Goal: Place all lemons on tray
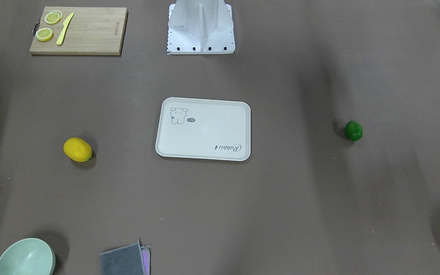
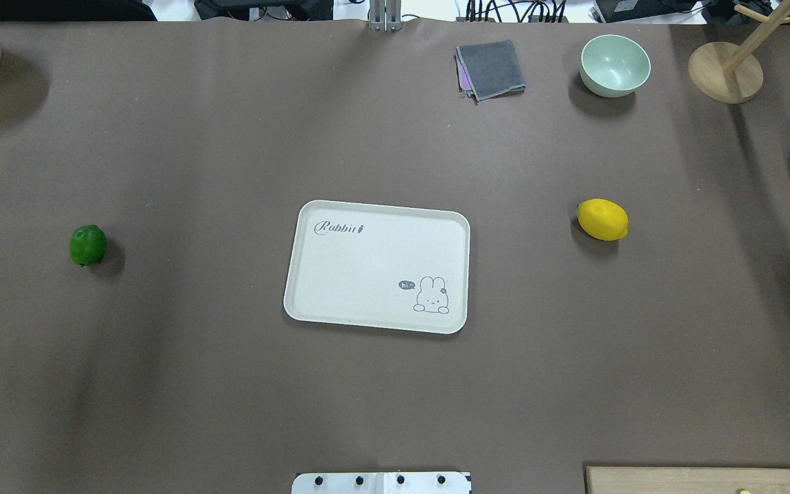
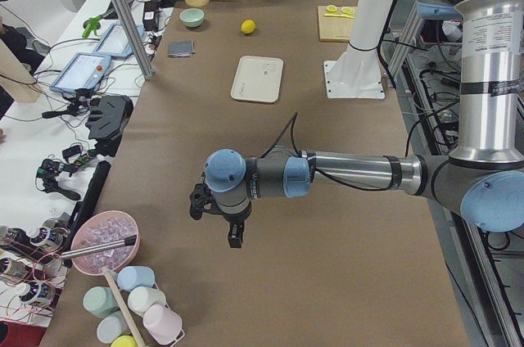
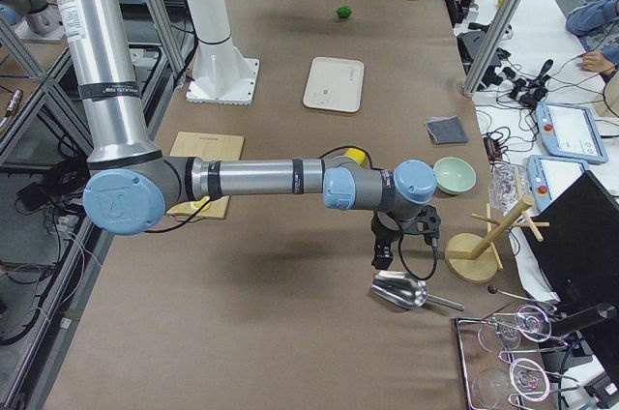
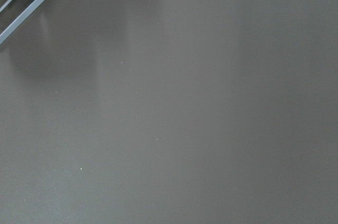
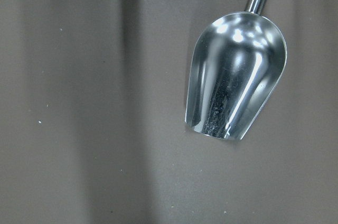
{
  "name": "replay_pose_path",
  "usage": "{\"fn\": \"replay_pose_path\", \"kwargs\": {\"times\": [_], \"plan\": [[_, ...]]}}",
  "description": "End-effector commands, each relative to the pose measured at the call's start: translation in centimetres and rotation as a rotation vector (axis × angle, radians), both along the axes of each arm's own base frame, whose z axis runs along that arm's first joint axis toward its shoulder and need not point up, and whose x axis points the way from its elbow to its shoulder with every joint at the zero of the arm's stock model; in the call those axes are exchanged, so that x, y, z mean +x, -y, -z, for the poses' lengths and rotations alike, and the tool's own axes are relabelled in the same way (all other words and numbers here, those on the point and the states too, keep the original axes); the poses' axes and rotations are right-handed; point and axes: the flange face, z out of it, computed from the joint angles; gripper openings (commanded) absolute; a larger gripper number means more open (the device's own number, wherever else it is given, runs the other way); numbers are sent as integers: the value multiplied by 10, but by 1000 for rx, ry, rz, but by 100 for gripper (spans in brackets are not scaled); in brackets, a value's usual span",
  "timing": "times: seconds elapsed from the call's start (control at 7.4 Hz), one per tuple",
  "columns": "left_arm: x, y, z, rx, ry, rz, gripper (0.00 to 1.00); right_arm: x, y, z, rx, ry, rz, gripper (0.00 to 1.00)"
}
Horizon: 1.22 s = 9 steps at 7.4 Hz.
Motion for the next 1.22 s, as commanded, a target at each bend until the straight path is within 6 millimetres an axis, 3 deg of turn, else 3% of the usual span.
{"fn": "replay_pose_path", "kwargs": {"times": [0.0, 0.95, 1.08], "plan": [[0, 0, 1, 1, 0, 0, 99, 0, 0, -1, -1, 0, 0, 100], [-2, 4, 5, 10, 23, 0, 99, 0, 1, 2, 4, 0, 0, 100], [-7, -1, 14, 28, 24, 10, 99, 0, 1, 2, 2, 0, -1, 100]]}}
